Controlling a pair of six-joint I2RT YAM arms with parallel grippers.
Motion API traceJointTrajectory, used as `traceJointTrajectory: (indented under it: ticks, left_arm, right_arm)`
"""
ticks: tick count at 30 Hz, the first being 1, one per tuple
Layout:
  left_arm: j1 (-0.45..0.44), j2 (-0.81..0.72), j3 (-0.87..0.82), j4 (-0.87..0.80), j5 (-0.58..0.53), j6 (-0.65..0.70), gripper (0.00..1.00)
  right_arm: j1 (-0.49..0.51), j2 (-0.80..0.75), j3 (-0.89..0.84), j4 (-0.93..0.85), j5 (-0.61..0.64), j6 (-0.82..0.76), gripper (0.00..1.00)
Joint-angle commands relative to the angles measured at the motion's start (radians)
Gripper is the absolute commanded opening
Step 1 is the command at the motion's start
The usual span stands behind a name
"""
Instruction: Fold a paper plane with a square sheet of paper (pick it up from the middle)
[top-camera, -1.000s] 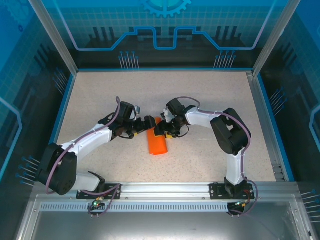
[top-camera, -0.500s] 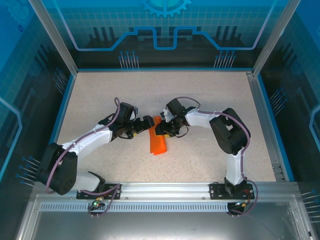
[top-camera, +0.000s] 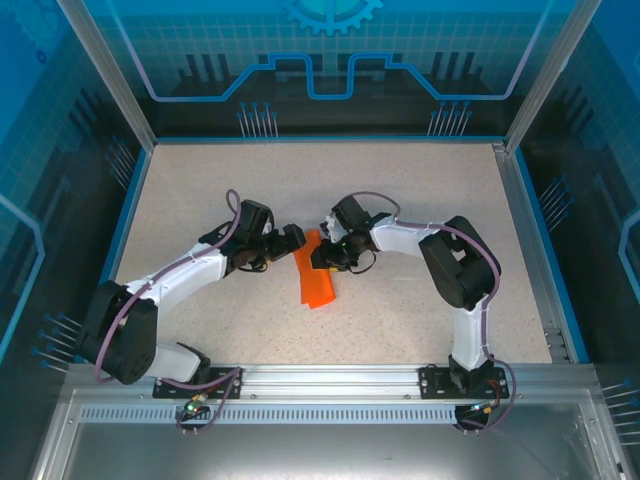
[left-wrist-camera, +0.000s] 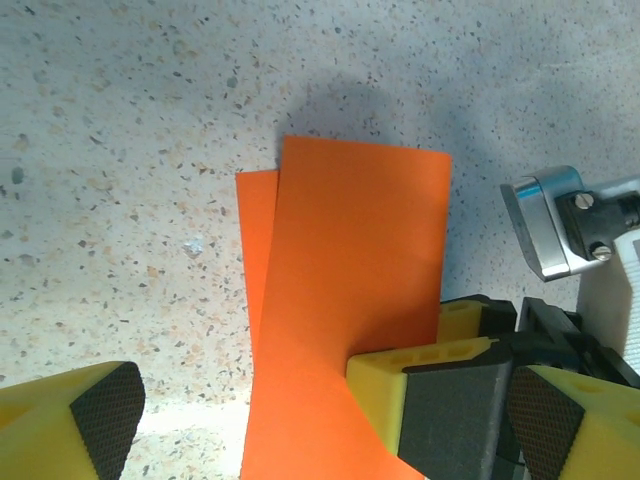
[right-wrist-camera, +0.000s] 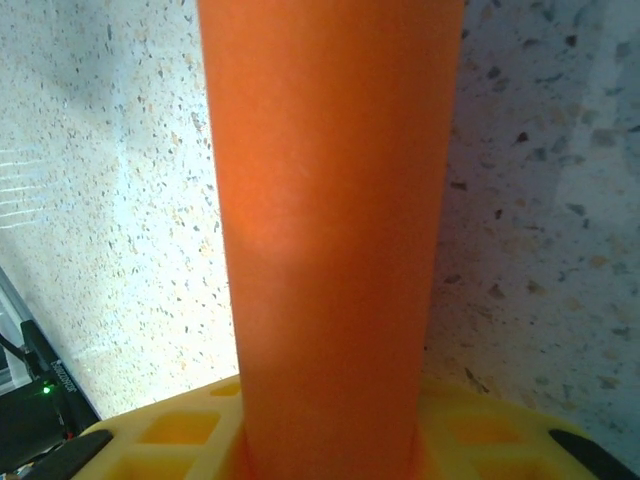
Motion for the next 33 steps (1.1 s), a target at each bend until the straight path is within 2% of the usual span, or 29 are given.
traceJointTrajectory:
  ticks: [1,11,17,28,33]
  left_arm:
    - [-0.006,0.006,0.044,-0.053,-0.039,-0.005,0.98]
    - [-0.006,0.031,0.069,-0.061,-0.043,0.003,0.98]
    - [-0.006,0.038,0.071,-0.047,-0.014,0.009,0.98]
    - [-0.008,-0.010,0.013,0.009,0.083,0.003,0.97]
    - [-0.016,0.000,-0.020,0.080,0.148,-0.020,0.97]
  right_arm:
    - [0.008,0.001,0.036,-0.031,0.024,-0.030,0.36]
    - [-0.028,-0.039,0.030,-0.058,0.086,-0.026,0.35]
    - [-0.070,-0.079,-0.033,-0.012,0.110,0.024,0.34]
    - [-0.085,-0.235,-0.307,0.194,0.178,0.263,0.36]
    - [-0.085,-0.272,-0.430,0.320,0.132,0.355,0.39]
